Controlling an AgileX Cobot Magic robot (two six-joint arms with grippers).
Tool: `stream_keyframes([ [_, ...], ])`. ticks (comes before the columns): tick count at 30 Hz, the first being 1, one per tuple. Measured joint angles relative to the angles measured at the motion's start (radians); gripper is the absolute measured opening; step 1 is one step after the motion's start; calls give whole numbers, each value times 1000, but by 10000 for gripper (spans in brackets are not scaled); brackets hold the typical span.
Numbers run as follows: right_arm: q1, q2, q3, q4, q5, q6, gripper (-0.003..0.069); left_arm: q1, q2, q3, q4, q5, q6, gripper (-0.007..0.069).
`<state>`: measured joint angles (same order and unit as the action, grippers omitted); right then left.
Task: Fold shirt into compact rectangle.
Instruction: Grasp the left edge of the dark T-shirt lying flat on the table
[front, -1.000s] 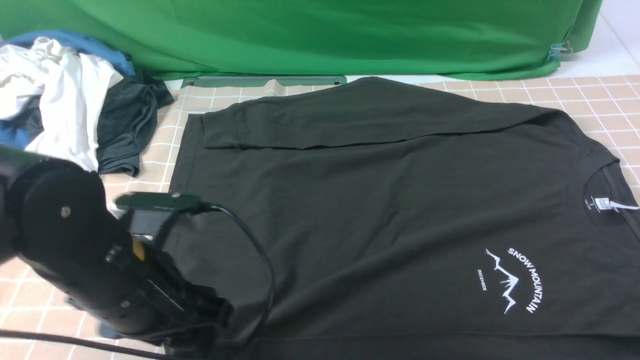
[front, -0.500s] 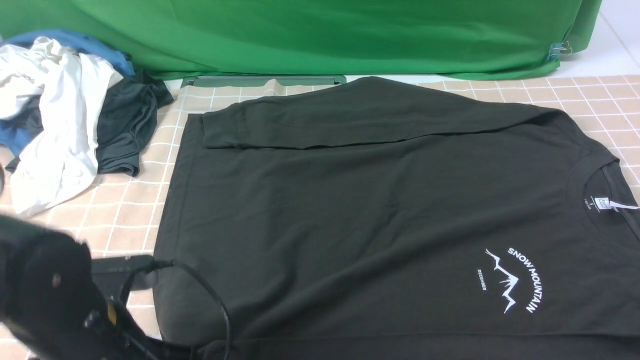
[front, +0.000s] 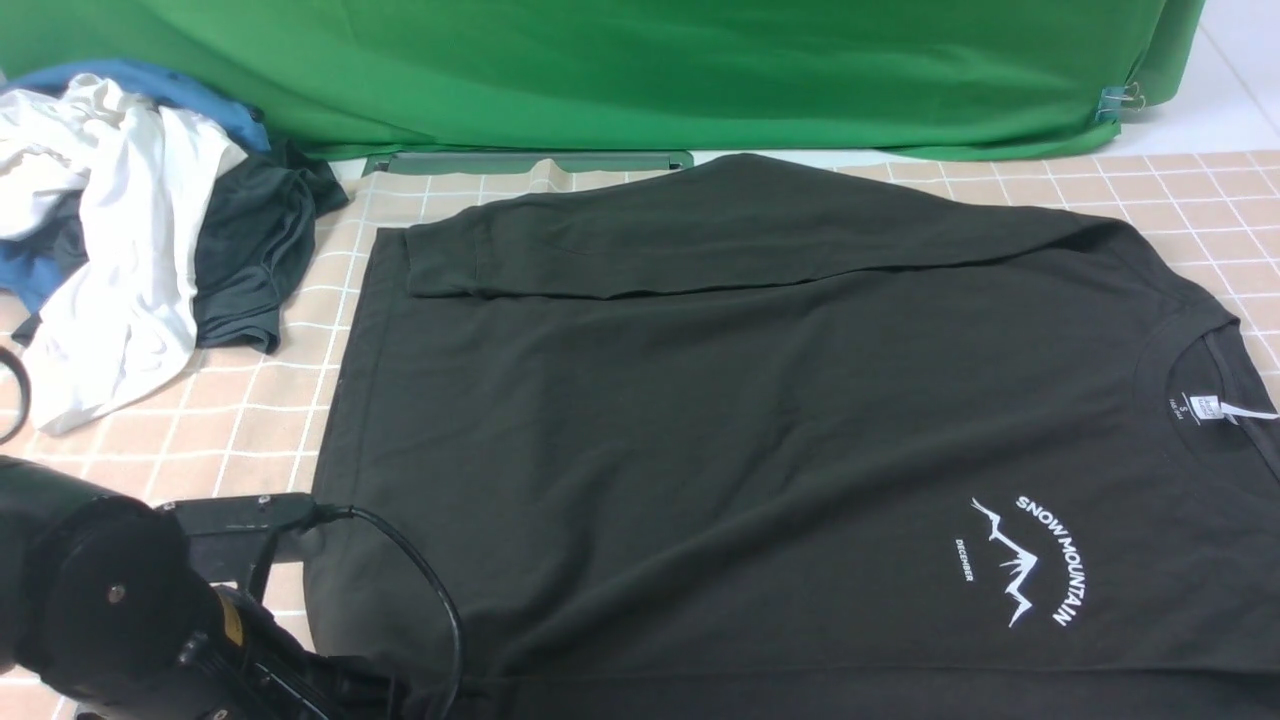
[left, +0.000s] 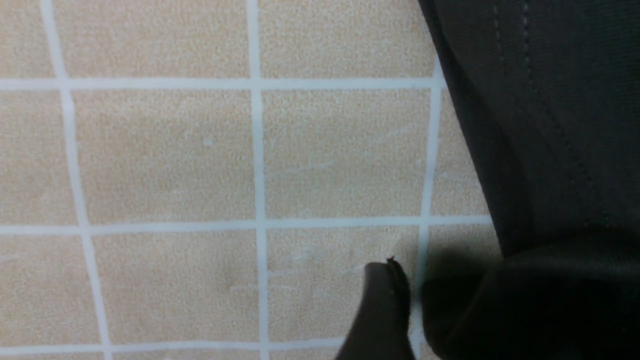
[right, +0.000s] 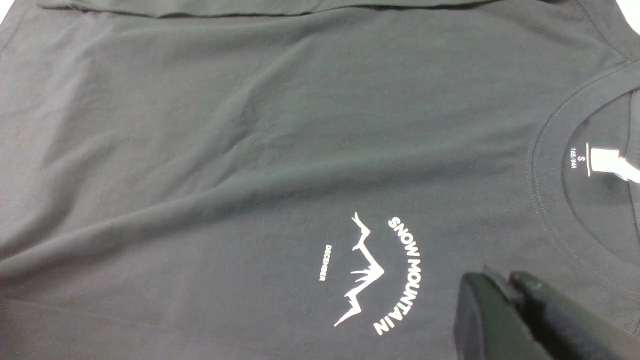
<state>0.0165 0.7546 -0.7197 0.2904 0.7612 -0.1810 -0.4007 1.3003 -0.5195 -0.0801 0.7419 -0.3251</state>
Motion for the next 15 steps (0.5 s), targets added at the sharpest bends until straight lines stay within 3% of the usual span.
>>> stream_keyframes([
  [6,0,0,0,2,0,0,91,0,56,0,0,2,-5,490],
  [11,0,0,0,2,0,0,92,0,95,-3,-29,-6,14,323],
  [15,0,0,0,3,0,0,97,0,89,-7,-44,-7,52,79],
])
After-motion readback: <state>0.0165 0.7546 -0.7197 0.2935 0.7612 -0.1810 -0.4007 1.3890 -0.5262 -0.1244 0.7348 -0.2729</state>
